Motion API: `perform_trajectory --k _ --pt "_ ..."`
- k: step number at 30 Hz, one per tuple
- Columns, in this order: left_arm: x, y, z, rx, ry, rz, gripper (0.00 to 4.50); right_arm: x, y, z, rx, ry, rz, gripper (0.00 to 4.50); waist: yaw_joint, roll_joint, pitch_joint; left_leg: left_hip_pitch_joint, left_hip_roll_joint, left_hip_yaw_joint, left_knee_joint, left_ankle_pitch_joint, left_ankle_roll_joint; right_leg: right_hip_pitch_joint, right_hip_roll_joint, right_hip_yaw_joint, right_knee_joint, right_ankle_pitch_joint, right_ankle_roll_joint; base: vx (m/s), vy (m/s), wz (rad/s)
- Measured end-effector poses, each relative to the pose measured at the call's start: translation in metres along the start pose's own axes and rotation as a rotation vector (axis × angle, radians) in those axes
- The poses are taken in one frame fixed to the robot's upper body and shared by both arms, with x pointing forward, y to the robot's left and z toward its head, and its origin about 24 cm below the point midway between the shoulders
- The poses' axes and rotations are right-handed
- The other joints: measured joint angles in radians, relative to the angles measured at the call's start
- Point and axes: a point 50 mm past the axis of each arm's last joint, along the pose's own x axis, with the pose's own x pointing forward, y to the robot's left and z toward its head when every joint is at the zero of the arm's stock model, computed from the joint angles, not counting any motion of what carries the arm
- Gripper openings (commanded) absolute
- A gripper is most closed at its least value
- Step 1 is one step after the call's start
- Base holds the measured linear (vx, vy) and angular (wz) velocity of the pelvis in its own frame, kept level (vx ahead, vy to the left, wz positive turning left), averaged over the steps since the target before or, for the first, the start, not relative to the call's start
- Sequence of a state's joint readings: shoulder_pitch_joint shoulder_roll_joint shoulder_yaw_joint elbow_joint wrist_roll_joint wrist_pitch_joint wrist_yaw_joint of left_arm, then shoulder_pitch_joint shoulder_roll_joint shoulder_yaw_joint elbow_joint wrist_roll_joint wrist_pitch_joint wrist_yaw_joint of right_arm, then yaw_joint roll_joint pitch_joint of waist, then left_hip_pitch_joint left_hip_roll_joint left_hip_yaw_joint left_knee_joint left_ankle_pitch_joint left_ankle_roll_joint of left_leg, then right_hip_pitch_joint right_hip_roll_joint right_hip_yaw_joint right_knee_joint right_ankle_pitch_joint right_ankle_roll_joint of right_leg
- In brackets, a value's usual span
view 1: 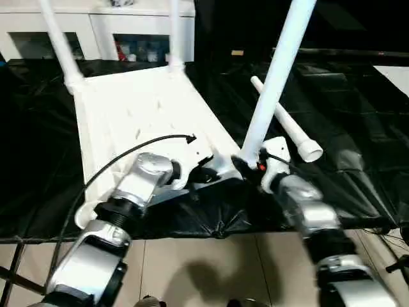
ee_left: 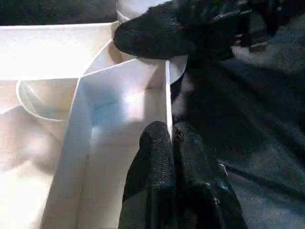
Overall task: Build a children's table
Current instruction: Rotate leg to tighten
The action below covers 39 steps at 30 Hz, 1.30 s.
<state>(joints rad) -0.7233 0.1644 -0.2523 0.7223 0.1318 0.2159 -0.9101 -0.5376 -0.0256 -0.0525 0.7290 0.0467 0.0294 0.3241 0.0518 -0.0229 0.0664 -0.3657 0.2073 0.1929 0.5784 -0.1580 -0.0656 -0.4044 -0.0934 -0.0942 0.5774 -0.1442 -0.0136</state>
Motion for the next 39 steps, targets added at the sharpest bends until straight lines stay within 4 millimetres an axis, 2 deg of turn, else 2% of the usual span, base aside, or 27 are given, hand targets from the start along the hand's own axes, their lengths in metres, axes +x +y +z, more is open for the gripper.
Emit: perform_trajectory --k 1,2,4,6,10,16,20,23,27,29,33,34,39 --pt "0.000 0.000 0.000 0.001 0.000 0.003 0.00 0.001 0.002 0.000 -0.002 -0.004 -0.016 2.69 -0.001 0.000 0.000 0.000 0.000 0.000 0.000 0.000 0.000 0.000 0.000 0.000 0.000 0.000 0.000 0.000 0.000 0.00" --pt "0.000 0.000 0.000 0.001 0.000 0.005 0.00 0.001 0.003 0.000 -0.004 -0.009 -0.026 3.04 -0.002 0.000 0.000 -0.001 0.000 0.000 0.000 0.000 0.000 0.000 0.000 0.000 -0.001 0.000 0.000 0.000 0.000 0.00" --pt "0.000 0.000 0.000 0.005 -0.002 0.005 0.00 0.002 0.004 0.000 -0.002 -0.013 -0.036 3.39 -0.005 0.000 0.000 -0.001 -0.001 0.000 0.000 0.000 0.000 0.000 0.000 0.001 -0.001 0.000 0.000 0.000 0.000 0.00" --pt "0.001 -0.001 0.000 0.016 -0.013 -0.002 0.00 0.002 0.004 0.000 0.000 -0.015 -0.032 3.52 -0.008 0.000 0.000 -0.002 -0.001 0.000 0.000 0.000 0.000 0.000 0.000 0.001 -0.001 0.000 0.000 0.000 0.000 0.00" --pt "0.000 -0.004 0.000 0.035 -0.026 -0.050 0.00 -0.001 -0.002 0.002 -0.037 -0.008 0.017 3.87 0.003 0.000 0.000 -0.003 0.000 0.000 0.000 0.000 0.000 0.000 0.000 0.001 -0.001 0.000 0.000 0.000 0.000 0.00" --pt "-0.011 -0.001 -0.001 0.067 -0.030 -0.109 0.00 -0.010 -0.014 0.010 -0.184 0.023 0.216 3.87 0.008 0.001 0.000 -0.004 0.000 0.001 -0.002 0.000 0.000 -0.002 0.000 0.001 0.001 0.003 -0.004 0.000 0.000 0.00" --pt "-0.020 0.002 -0.005 0.091 -0.016 -0.154 0.00 -0.020 -0.020 0.015 -0.267 0.074 0.395 3.87 0.021 0.001 0.000 -0.004 0.000 0.001 -0.004 0.000 0.000 -0.002 0.000 0.000 0.001 0.002 -0.003 0.000 0.000 0.00" --pt "-0.025 0.000 -0.009 0.104 -0.008 -0.209 0.00 -0.030 -0.025 0.014 -0.284 0.129 0.541 3.87 0.038 0.000 0.000 -0.004 0.000 0.002 -0.003 0.000 0.000 -0.002 0.000 0.001 0.001 0.002 -0.003 0.000 0.000 0.00" --pt "-0.032 -0.002 -0.013 0.115 0.006 -0.269 0.00 -0.038 -0.026 0.013 -0.273 0.185 0.684 3.87 0.045 0.000 0.000 -0.003 0.001 0.004 -0.002 0.000 0.000 0.000 0.000 0.002 0.002 0.002 -0.003 0.000 0.000 0.00" --pt "-0.033 -0.003 -0.014 0.122 0.011 -0.283 0.00 -0.040 -0.028 0.014 -0.275 0.204 0.718 3.58 0.045 0.001 0.000 -0.003 0.001 0.004 -0.002 0.000 0.000 0.000 0.000 0.003 0.002 0.002 -0.003 0.000 0.000 0.00" --pt "-0.034 -0.004 -0.014 0.135 0.017 -0.310 0.00 -0.041 -0.032 0.016 -0.296 0.239 0.772 3.39 0.049 0.001 0.001 -0.003 0.001 0.004 -0.002 0.000 0.000 0.001 0.000 0.003 0.002 0.002 -0.003 0.000 0.000 0.00" --pt "-0.034 -0.004 -0.014 0.137 0.018 -0.313 0.00 -0.041 -0.032 0.017 -0.295 0.242 0.781 3.15 0.049 0.002 0.001 -0.003 0.001 0.004 -0.002 0.000 0.000 0.001 0.000 0.003 0.002 0.002 -0.003 0.000 0.000 0.00" --pt "-0.037 -0.003 -0.015 0.149 0.023 -0.325 0.00 -0.039 -0.031 0.018 -0.295 0.250 0.802 2.82 0.048 0.002 0.001 -0.003 0.001 0.004 -0.002 0.000 0.000 0.001 0.000 0.003 0.002 0.002 -0.003 0.000 0.000 0.00"
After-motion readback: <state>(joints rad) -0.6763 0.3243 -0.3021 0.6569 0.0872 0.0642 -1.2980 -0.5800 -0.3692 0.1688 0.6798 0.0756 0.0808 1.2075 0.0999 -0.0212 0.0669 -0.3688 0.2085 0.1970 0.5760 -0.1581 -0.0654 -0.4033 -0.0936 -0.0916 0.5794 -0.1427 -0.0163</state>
